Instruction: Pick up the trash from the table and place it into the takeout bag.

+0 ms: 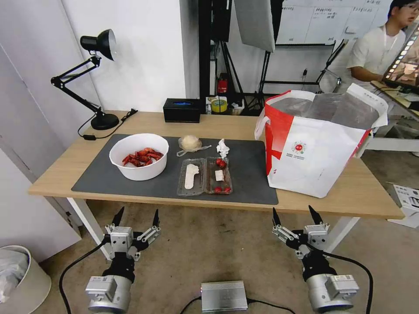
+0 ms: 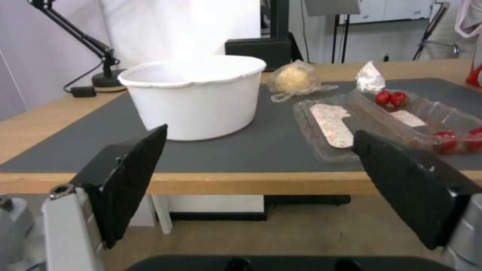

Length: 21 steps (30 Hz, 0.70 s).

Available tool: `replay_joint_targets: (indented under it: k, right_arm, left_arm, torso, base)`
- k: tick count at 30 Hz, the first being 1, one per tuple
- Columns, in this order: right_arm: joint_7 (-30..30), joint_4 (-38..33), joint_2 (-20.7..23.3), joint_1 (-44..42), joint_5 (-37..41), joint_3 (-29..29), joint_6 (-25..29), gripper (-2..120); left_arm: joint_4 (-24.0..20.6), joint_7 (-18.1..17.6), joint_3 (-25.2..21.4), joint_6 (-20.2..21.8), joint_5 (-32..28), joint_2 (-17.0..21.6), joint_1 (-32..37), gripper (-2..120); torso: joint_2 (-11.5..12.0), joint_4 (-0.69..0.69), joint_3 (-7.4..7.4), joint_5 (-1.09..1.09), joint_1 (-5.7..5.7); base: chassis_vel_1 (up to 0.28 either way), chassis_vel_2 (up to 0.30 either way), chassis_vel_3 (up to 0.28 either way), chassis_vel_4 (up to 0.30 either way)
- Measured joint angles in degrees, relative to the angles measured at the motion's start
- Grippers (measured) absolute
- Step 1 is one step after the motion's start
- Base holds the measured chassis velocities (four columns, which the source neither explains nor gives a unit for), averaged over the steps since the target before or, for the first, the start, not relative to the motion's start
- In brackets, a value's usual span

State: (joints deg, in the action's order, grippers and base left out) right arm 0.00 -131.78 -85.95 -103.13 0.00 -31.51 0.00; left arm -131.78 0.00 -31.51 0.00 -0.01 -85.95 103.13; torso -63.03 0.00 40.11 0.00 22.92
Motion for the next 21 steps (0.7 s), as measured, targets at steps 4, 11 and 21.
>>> replay_joint_targets:
  k: [4, 11, 21]
  right_arm:
    - [0.00, 0.00, 0.00, 0.00, 0.00, 0.00, 0.00, 100]
    - [0.00, 0.00, 0.00, 0.00, 0.00, 0.00, 0.00, 100]
    - [0.00, 0.00, 0.00, 0.00, 0.00, 0.00, 0.00, 100]
  left_arm:
    - [0.00, 0.00, 0.00, 0.00, 0.00, 0.00, 0.00, 100]
    - [0.00, 0.00, 0.00, 0.00, 0.00, 0.00, 0.00, 100]
    - [0.00, 0.00, 0.00, 0.00, 0.00, 0.00, 0.00, 100]
  torso:
    - [0.00, 0.00, 0.00, 0.00, 0.00]
    - [0.00, 0.00, 0.00, 0.00, 0.00]
    - [0.00, 0.00, 0.00, 0.00, 0.00]
  base:
    - [0.000, 0.000, 0.000, 0.000]
    - [0.000, 0.000, 0.000, 0.000]
    - [0.000, 0.000, 0.000, 0.000]
